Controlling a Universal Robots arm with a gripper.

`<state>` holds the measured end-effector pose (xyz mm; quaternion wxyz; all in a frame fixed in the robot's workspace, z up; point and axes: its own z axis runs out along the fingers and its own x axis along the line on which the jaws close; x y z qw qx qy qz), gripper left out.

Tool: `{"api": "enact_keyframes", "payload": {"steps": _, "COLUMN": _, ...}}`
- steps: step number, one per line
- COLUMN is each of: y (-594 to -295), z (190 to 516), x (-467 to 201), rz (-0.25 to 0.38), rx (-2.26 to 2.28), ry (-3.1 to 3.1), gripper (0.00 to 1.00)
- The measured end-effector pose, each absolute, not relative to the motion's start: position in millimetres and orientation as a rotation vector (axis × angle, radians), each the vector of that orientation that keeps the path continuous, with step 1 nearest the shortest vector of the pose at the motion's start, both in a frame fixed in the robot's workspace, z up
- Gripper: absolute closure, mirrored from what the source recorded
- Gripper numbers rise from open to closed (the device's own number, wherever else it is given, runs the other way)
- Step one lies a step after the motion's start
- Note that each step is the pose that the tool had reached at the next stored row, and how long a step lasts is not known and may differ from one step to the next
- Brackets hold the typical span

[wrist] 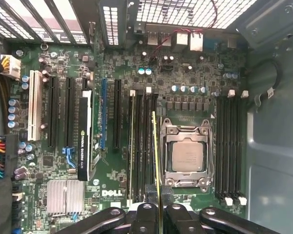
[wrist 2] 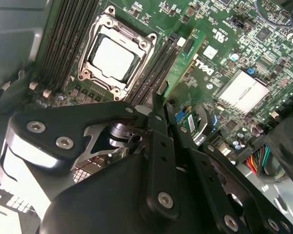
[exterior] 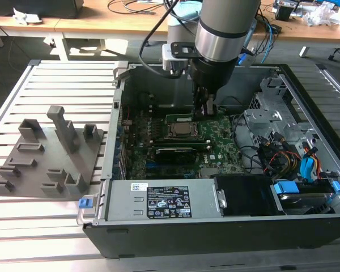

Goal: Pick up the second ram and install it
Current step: 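Insert the second ram into the second slot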

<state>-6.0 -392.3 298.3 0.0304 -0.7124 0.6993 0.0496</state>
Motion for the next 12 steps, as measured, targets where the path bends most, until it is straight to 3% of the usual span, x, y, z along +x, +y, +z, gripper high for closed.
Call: {"api": "enact_keyframes", "payload": {"steps": 12, "y": -390.1, "z": 283.4, "x": -12.8, "rz": 0.149, "rx": -2.197, "ry": 2.159, "gripper": 0.86}}
